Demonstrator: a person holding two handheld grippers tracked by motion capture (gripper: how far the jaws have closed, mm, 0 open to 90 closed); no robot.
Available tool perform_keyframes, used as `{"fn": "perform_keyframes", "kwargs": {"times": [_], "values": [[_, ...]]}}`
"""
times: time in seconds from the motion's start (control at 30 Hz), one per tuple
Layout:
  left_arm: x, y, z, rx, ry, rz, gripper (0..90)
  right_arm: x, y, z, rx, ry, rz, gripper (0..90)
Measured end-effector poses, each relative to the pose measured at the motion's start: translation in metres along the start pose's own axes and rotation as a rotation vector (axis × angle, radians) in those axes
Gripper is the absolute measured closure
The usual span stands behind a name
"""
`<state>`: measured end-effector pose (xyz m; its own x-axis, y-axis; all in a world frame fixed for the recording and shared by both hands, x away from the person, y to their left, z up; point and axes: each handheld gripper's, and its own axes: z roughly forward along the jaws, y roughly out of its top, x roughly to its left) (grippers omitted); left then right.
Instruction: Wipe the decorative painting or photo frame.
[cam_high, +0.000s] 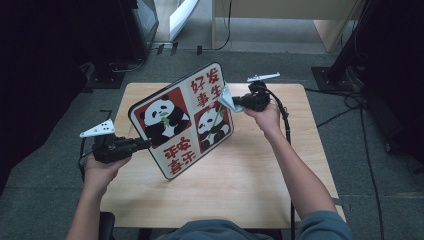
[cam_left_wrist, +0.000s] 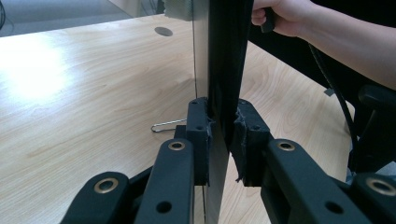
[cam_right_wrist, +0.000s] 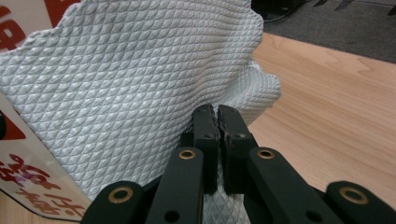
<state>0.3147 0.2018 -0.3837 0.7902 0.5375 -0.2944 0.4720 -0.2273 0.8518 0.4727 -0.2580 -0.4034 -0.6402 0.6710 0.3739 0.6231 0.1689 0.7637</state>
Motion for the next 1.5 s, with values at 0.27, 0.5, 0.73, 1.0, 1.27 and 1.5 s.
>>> {"fn": "perform_keyframes", "kwargs": {"times": [0.27, 0.5, 0.73, 1.0, 1.27, 1.5], "values": [[-0.001, -0.001, 0.0, 0.001, 0.004, 0.001, 78.6, 0.001, -0.011, 0.002, -0.009, -0.016, -0.011, 87.6], [-0.003, -0.002, 0.0, 0.002, 0.004, 0.008, 78.4, 0.001, -0.022, 0.006, -0.025, -0.028, -0.005, 87.4], [-0.003, -0.002, 0.002, 0.004, 0.004, 0.0, 78.3, -0.002, -0.039, 0.01, -0.005, -0.042, -0.014, 87.3], [-0.004, -0.001, 0.004, 0.011, 0.009, 0.004, 78.2, -0.003, -0.057, 0.014, 0.034, -0.031, -0.004, 87.4], [-0.004, -0.001, 0.005, 0.015, 0.01, 0.012, 77.9, -0.005, -0.067, 0.017, 0.025, -0.039, -0.008, 87.3], [-0.004, -0.001, 0.004, 0.02, 0.008, 0.003, 78.3, -0.018, -0.073, 0.021, 0.047, -0.045, 0.029, 87.2]]}}
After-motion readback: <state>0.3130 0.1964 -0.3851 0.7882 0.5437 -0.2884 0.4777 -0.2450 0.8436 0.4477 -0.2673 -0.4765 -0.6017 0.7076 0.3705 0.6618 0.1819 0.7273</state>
